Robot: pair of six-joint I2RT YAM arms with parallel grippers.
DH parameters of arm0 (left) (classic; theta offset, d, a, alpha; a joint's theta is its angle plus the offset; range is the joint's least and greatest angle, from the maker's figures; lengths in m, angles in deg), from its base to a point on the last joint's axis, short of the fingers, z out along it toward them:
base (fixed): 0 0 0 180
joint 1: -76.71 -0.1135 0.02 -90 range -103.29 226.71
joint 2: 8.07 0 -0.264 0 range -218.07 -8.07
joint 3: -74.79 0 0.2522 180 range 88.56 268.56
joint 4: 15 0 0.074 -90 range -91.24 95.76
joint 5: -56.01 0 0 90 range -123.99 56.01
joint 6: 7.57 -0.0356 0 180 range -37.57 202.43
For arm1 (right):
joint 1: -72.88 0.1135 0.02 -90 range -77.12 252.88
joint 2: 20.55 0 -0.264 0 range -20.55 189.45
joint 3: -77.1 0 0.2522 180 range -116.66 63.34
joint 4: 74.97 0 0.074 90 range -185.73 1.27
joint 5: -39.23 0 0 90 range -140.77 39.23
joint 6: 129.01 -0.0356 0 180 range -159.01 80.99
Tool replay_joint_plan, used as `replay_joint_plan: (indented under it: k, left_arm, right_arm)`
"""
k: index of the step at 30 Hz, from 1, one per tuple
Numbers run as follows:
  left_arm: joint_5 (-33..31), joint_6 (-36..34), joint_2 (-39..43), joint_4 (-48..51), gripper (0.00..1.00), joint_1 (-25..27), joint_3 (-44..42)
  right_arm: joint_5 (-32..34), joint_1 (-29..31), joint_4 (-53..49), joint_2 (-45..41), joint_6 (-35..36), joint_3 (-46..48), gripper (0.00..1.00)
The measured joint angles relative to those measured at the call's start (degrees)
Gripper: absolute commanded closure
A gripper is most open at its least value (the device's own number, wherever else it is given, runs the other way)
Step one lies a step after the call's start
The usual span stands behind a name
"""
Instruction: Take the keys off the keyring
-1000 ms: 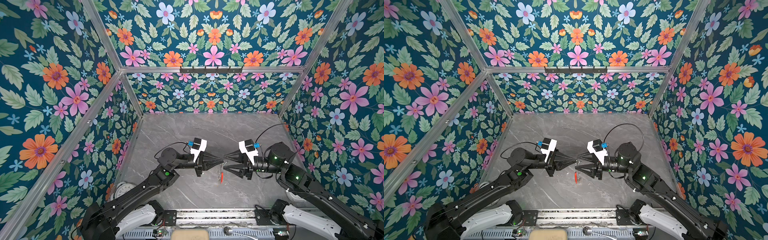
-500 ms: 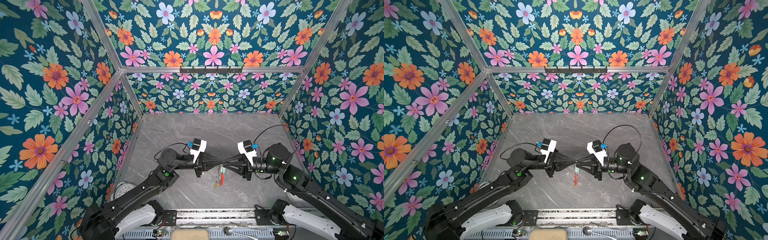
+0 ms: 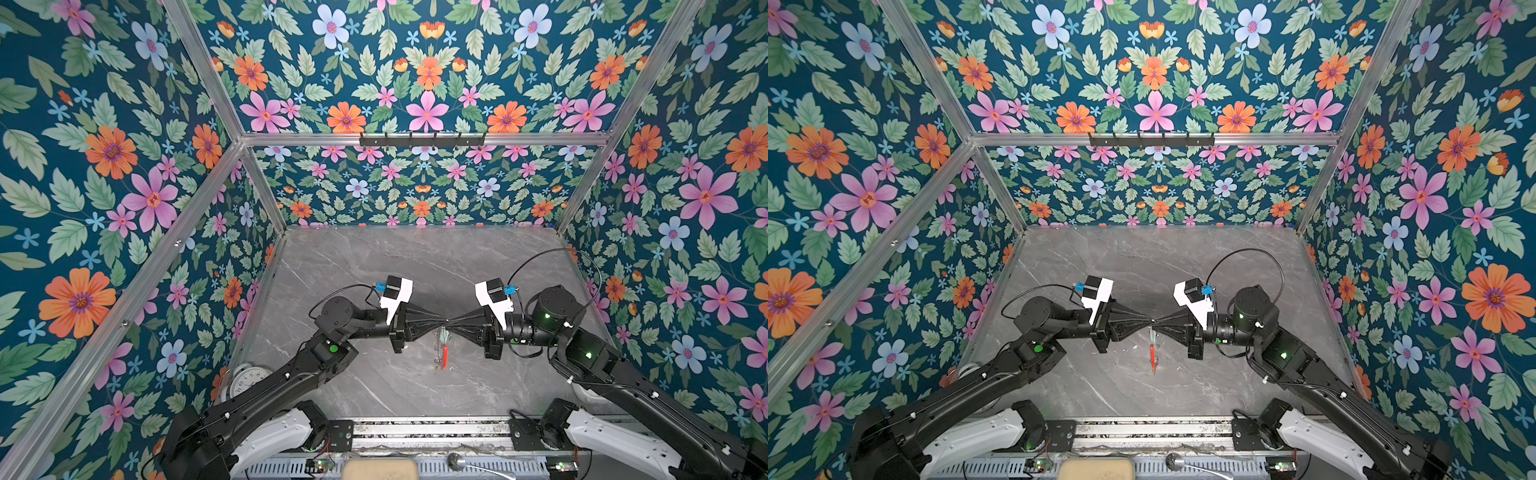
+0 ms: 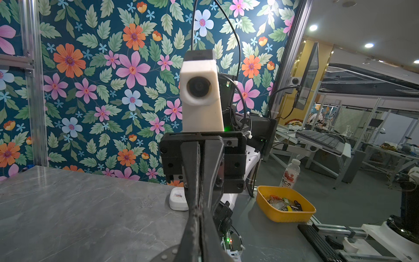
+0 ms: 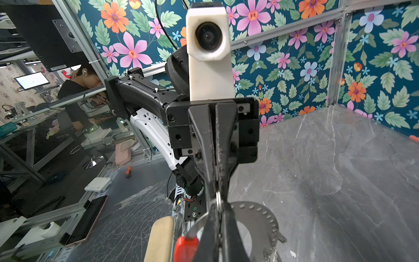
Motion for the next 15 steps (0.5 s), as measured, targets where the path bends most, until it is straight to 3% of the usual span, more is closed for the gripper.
replay_joint_plan:
  k: [15]
  left_arm:
    - [1.3,-4.6,-1.5,21.2,0.71,-0.6,8.1]
  right_arm:
    - [4.8,-0.1,-27.2,5.5,8.2,-14.6,1.00]
